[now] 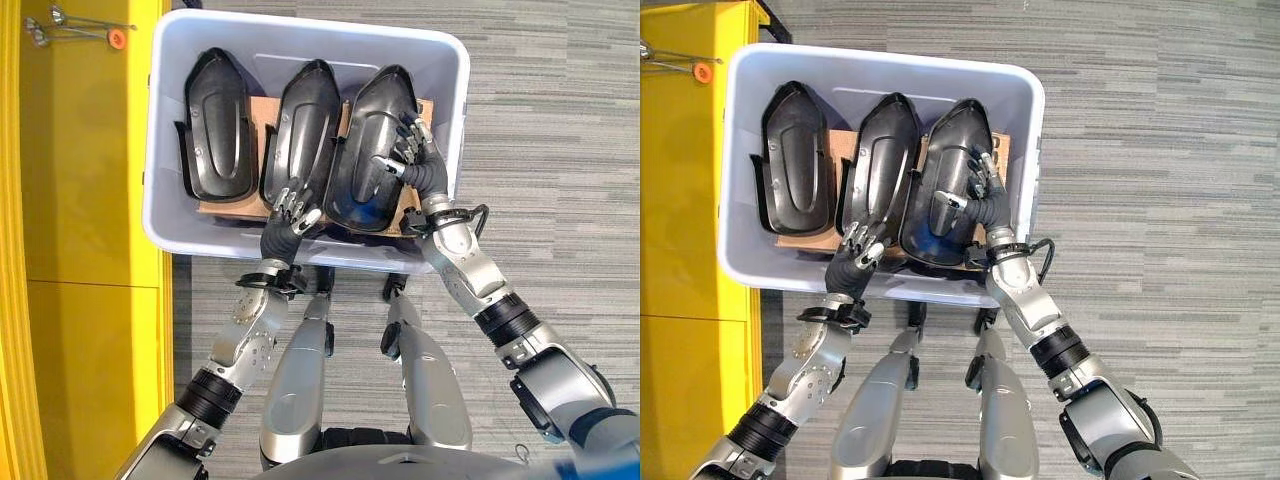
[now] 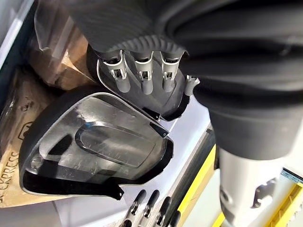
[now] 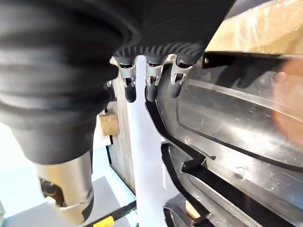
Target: Move parts from the plastic box to the shelf.
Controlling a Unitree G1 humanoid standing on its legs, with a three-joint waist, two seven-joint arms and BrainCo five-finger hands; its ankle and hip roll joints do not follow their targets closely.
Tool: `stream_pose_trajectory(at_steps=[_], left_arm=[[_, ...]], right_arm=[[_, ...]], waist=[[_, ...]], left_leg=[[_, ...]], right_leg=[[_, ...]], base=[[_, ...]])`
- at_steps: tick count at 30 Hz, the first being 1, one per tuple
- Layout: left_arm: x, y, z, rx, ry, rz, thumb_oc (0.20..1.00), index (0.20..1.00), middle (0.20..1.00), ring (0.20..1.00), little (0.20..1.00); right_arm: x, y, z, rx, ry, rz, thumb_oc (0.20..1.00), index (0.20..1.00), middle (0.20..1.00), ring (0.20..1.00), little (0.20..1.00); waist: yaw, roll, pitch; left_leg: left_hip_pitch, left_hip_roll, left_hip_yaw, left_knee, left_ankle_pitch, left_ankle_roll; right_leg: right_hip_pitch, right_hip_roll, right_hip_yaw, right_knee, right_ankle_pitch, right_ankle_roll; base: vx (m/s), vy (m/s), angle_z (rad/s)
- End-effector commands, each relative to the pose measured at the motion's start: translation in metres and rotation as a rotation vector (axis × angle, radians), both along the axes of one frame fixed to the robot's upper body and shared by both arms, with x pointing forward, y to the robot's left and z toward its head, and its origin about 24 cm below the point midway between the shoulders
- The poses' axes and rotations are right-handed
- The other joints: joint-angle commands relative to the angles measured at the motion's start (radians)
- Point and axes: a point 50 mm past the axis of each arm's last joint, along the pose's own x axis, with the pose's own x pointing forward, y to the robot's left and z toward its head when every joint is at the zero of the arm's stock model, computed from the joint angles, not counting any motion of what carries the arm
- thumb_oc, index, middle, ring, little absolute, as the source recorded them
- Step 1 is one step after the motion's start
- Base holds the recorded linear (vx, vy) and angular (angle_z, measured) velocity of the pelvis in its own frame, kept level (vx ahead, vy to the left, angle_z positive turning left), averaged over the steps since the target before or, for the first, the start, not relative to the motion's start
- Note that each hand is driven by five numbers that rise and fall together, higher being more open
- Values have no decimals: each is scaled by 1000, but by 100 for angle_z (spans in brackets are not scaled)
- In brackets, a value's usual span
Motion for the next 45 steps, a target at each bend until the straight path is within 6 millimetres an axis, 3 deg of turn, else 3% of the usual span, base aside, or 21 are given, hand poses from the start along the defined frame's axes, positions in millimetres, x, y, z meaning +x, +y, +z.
stream_pose_trajectory(at_steps=[1,13,21,36,45], left_arm=[[-14,3,21,-18,-125,11,1000,1000,1000,1000,1000],[-15,4,21,-14,-132,28,1000,1000,1000,1000,1000],[-16,3,20,-12,-127,32,1000,1000,1000,1000,1000],[-17,3,19,-9,-125,30,1000,1000,1000,1000,1000],[-17,1,18,-9,-125,17,1000,1000,1000,1000,1000]], right_arm=[[-13,10,21,98,-129,45,1000,1000,1000,1000,1000],[-13,8,9,7,-125,-56,1000,1000,1000,1000,1000],[-11,-5,-5,-15,-87,-163,1000,1000,1000,1000,1000],[-11,-10,-11,9,-60,-184,1000,1000,1000,1000,1000],[1,-7,-32,-84,39,-207,1000,1000,1000,1000,1000]], waist=[[3,-14,-39],[-1,-5,-36],[-8,-5,-31],[-15,-5,-31],[-6,5,-23]], left_leg=[[-17,30,40,-37,16,9],[-28,25,35,-33,16,10],[-36,23,38,-31,16,13],[-37,24,40,-33,16,14],[-45,20,40,-30,15,13]], right_leg=[[0,-66,62,94,-95,127],[-7,-70,60,96,-94,129],[-14,-69,65,98,-92,131],[-22,-68,67,100,-92,132],[-28,-72,65,105,-92,131]], base=[[7,-2,-3],[0,0,0],[0,0,0],[0,0,0],[0,0,0]])
